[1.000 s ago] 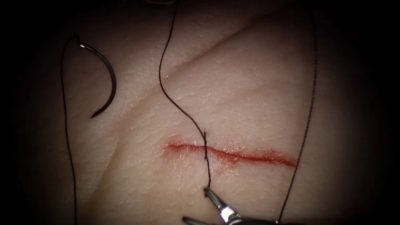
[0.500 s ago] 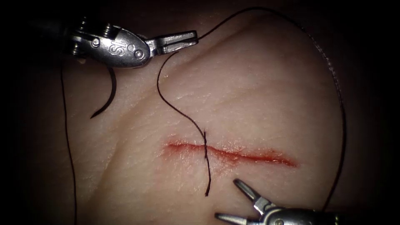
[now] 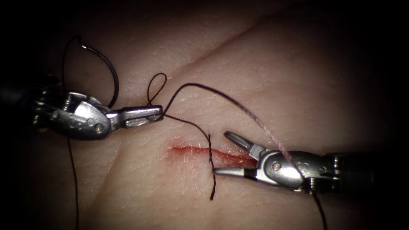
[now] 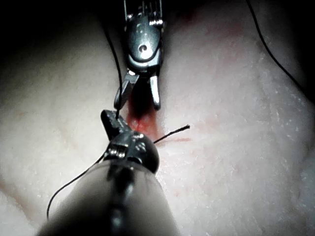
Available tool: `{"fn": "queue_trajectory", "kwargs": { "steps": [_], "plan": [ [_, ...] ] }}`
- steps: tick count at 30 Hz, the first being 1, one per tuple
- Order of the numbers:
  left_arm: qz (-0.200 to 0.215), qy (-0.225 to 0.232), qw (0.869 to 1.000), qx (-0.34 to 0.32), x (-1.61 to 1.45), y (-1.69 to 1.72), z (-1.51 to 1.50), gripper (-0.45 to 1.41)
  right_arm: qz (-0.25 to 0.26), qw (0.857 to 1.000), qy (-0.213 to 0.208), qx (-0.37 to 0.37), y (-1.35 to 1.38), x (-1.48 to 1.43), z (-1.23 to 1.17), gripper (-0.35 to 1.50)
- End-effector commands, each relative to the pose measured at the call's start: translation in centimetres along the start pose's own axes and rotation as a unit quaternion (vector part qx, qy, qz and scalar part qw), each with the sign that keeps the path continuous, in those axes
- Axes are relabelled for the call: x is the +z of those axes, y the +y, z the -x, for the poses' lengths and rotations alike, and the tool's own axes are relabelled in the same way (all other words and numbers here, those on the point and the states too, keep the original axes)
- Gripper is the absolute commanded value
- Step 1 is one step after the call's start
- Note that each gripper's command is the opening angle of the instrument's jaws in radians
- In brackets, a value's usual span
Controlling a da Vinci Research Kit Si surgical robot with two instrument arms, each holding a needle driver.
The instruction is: Wound Closure
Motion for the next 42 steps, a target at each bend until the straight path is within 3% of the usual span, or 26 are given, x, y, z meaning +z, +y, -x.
{"fn": "queue_trajectory", "kwargs": {
  "steps": [1,3,6,8,10,11,12,24,31,42],
  "plan": [
    [0.001,0.000,1.000,0.001,0.05,0.06,-0.01,-0.45,-0.005,1.000,0.006,-0.002,0.03,0.21,0.04,0.77],
    [0.003,-0.002,1.000,0.003,0.04,0.12,-0.06,-0.45,-0.018,1.000,0.011,-0.005,0.09,0.37,0.02,0.71],
    [0.004,-0.002,1.000,0.004,0.04,0.17,-0.14,-0.45,-0.033,0.999,0.016,-0.009,0.15,0.57,0.01,0.44],
    [0.003,-0.003,1.000,0.005,0.04,0.21,-0.21,-0.45,-0.043,0.999,0.014,-0.012,0.20,0.71,0.00,0.15],
    [0.002,-0.004,1.000,0.007,0.05,0.23,-0.29,-0.45,-0.048,0.999,0.019,-0.014,0.22,0.83,0.00,0.02],
    [0.000,-0.006,1.000,0.014,0.08,0.27,-0.36,-0.45,-0.054,0.998,0.024,-0.015,0.24,0.92,0.00,-0.23],
    [0.000,-0.004,1.000,0.017,0.10,0.29,-0.41,-0.45,-0.060,0.998,0.027,-0.014,0.24,0.98,0.00,-0.35],
    [0.002,0.006,0.999,0.033,0.16,0.53,-0.66,-0.45,-0.074,0.996,0.049,0.003,0.46,1.40,0.11,-0.35],
    [0.006,0.011,0.999,0.037,0.22,0.60,-0.68,-0.45,-0.082,0.985,0.133,0.075,0.66,1.50,0.16,-0.35],
    [0.027,0.018,0.999,0.040,0.36,0.65,-0.41,-0.45,-0.134,0.965,0.197,0.111,0.82,1.61,0.04,-0.35]
  ]
}}
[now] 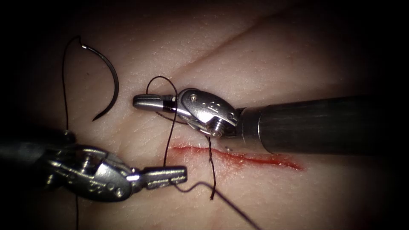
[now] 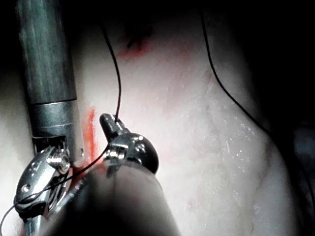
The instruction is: Wound Closure
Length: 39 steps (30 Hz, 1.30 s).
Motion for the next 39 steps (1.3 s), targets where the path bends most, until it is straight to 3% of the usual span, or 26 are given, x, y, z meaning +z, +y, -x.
{"fn": "queue_trajectory", "kwargs": {
  "steps": [1,11,21,31,39],
  "plan": [
    [0.005,0.000,1.000,-0.005,0.07,0.06,0.05,-0.45,-0.006,1.000,0.007,0.002,0.00,0.06,-0.02,-0.35],
    [0.017,0.006,1.000,-0.012,0.06,0.12,0.30,-0.45,-0.066,0.996,0.055,0.015,-0.05,-0.01,-0.37,-0.35],
    [0.024,0.017,0.999,-0.018,-0.05,0.03,0.46,-0.45,-0.127,0.989,0.076,0.018,-0.24,-0.35,-0.62,-0.35],
    [0.024,0.016,0.999,-0.020,-0.03,-0.07,0.71,-0.45,-0.186,0.982,0.044,-0.003,-0.38,-0.77,-0.74,-0.35],
    [0.022,0.017,0.999,-0.026,0.08,-0.16,0.89,-0.45,-0.235,0.972,0.012,-0.017,-0.49,-0.82,-0.77,-0.35]
  ]
}}
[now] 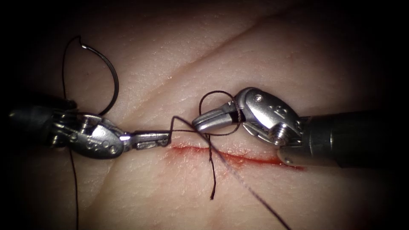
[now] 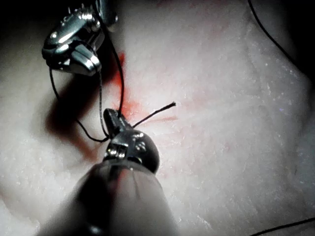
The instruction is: Wound Closure
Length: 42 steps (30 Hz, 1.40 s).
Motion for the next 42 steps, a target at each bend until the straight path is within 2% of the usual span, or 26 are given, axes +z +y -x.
{"fn": "queue_trajectory", "kwargs": {
  "steps": [1,11,12,14,15,17,20,25,42],
  "plan": [
    [0.000,0.000,1.000,-0.002,0.09,0.02,0.04,-0.45,-0.009,1.000,-0.010,0.000,0.03,0.06,0.07,-0.35],
    [-0.002,0.003,1.000,-0.008,0.16,-0.13,0.05,-0.45,-0.064,0.991,-0.114,-0.007,-0.01,0.15,0.22,-0.35],
    [-0.002,0.002,1.000,-0.008,0.17,-0.14,0.05,-0.45,-0.068,0.990,-0.124,-0.008,-0.01,0.17,0.24,-0.25],
    [-0.002,0.002,1.000,-0.009,0.19,-0.15,0.03,-0.45,-0.077,0.986,-0.147,-0.010,-0.01,0.19,0.28,0.10],
    [-0.003,0.002,1.000,-0.009,0.20,-0.15,0.03,-0.45,-0.082,0.984,-0.157,-0.010,-0.01,0.20,0.30,0.16],
    [-0.003,0.002,1.000,-0.009,0.21,-0.15,0.03,-0.45,-0.096,0.978,-0.186,-0.012,-0.02,0.20,0.34,0.44],
    [-0.003,0.002,1.000,-0.009,0.20,-0.15,0.03,-0.45,-0.116,0.971,-0.210,-0.013,-0.03,0.20,0.40,0.54],
    [-0.002,0.001,1.000,-0.008,0.18,-0.14,0.04,-0.45,-0.138,0.961,-0.239,-0.021,-0.10,0.24,0.52,0.86],
    [-0.003,-0.003,1.000,-0.012,0.16,-0.03,0.10,-0.45,-0.203,0.933,-0.298,-0.004,-0.43,0.33,0.98,0.86]
  ]
}}
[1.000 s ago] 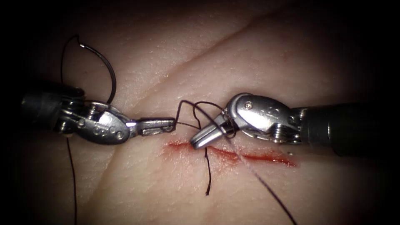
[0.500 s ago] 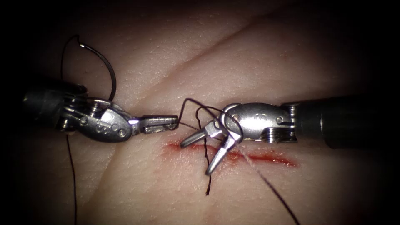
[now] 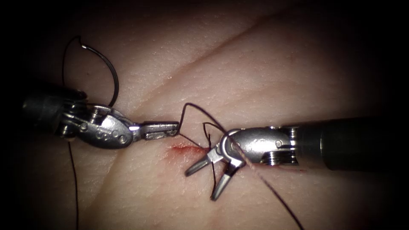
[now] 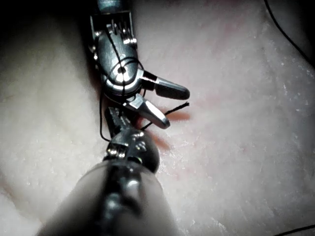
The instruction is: Wound Closure
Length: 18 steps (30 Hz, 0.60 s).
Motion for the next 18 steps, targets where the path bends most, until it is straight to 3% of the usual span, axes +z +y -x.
{"fn": "queue_trajectory", "kwargs": {
  "steps": [1,12,15,18],
  "plan": [
    [0.000,0.001,1.000,0.000,0.07,0.04,0.03,-0.45,-0.006,1.000,-0.002,-0.001,0.01,0.12,0.06,0.86],
    [0.000,-0.002,1.000,-0.010,0.07,0.08,0.07,-0.45,-0.033,0.999,-0.038,0.002,-0.13,0.27,0.19,0.76],
    [-0.001,-0.003,1.000,-0.009,0.07,0.10,0.07,-0.45,-0.038,0.997,-0.061,0.004,-0.11,0.25,0.22,0.58],
    [0.000,-0.004,1.000,-0.008,0.07,0.13,0.06,-0.45,-0.039,0.997,-0.068,0.004,-0.08,0.23,0.24,0.16]
  ]
}}
